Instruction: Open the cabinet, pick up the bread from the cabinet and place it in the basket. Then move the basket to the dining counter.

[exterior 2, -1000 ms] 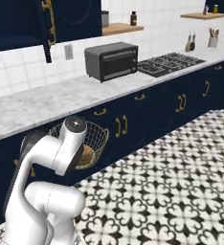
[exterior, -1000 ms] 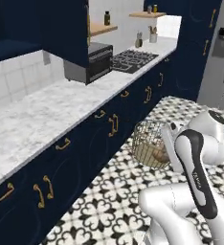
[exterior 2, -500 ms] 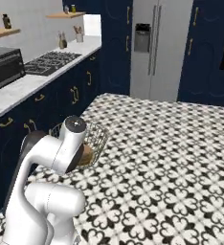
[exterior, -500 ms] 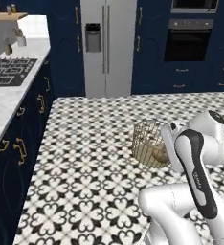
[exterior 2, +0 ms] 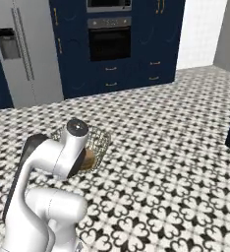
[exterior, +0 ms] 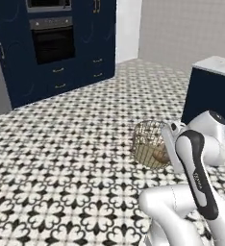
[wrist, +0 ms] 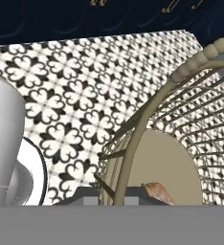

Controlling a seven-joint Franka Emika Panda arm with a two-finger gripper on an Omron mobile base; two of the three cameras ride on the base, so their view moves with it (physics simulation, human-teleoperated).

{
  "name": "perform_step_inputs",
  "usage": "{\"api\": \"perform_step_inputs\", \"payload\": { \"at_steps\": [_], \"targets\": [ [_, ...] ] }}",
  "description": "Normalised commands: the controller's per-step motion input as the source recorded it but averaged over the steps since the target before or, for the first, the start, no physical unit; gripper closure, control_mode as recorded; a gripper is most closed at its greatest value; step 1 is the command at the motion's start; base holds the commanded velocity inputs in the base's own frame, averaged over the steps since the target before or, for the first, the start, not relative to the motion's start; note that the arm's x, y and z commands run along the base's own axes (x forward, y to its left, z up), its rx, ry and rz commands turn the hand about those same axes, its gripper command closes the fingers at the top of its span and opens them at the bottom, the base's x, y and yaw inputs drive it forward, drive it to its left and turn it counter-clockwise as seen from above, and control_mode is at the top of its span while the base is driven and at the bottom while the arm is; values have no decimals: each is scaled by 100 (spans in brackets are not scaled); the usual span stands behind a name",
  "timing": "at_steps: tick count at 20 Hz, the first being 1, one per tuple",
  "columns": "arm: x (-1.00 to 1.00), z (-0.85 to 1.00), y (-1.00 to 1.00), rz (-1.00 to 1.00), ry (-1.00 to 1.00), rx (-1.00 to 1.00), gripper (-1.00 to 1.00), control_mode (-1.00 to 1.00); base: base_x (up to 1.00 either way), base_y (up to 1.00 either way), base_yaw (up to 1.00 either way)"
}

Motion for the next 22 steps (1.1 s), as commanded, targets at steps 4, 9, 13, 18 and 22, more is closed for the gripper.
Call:
{"api": "perform_step_inputs", "payload": {
  "at_steps": [4,9,13,18,22],
  "targets": [
    [0,0,0,0,0,0,100,100,0,19,-99],
    [0,0,0,0,0,0,100,100,11,14,-95],
    [0,0,0,0,0,0,100,100,47,13,-83],
    [0,0,0,0,0,0,100,100,95,-6,-39],
    [0,0,0,0,0,0,100,100,100,-67,1]
  ]
}}
